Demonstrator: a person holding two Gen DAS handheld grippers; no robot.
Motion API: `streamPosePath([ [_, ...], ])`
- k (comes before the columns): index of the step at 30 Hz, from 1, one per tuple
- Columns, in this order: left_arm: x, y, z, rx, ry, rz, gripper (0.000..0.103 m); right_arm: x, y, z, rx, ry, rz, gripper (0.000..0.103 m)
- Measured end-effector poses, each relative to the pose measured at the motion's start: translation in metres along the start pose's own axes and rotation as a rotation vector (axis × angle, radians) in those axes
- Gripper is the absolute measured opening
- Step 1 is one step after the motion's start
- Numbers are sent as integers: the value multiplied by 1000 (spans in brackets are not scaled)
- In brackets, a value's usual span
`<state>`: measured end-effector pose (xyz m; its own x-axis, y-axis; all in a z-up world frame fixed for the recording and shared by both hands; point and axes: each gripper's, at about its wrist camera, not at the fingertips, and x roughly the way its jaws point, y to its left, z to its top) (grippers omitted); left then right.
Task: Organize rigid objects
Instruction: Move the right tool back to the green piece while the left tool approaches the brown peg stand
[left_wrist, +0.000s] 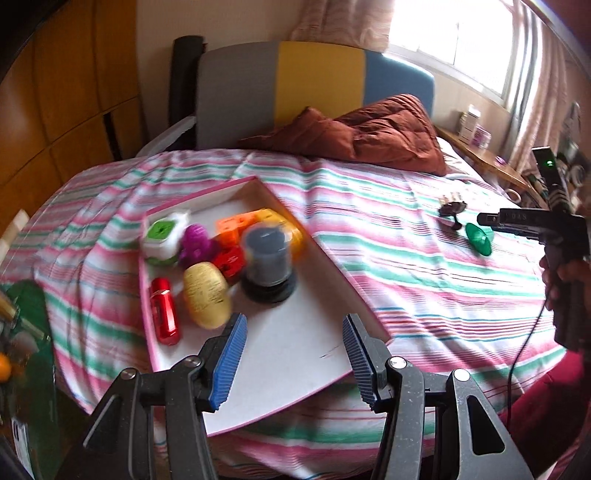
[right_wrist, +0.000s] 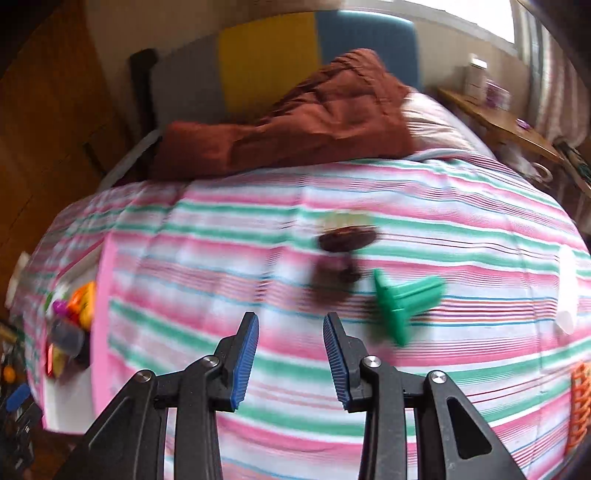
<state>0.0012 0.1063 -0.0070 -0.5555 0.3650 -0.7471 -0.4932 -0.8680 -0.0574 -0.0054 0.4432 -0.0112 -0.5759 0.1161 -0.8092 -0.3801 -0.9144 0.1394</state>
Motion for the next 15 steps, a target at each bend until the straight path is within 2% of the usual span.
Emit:
streamPosePath([
  [4, 5, -24, 11, 46, 0, -37, 55, 4, -55, 0, 162, -34, -77, 36],
  [6, 10, -37, 18, 61, 6, -63, 55, 5, -82, -2, 282, -17, -122, 36],
  [10, 25, -60, 33, 88, 27, -104, 55, -3, -116, -5, 463, -34, -102, 36],
  [15, 54, -93, 49, 129, 85, -145, 57, -3, -131, -11, 566, -13, -70, 36],
])
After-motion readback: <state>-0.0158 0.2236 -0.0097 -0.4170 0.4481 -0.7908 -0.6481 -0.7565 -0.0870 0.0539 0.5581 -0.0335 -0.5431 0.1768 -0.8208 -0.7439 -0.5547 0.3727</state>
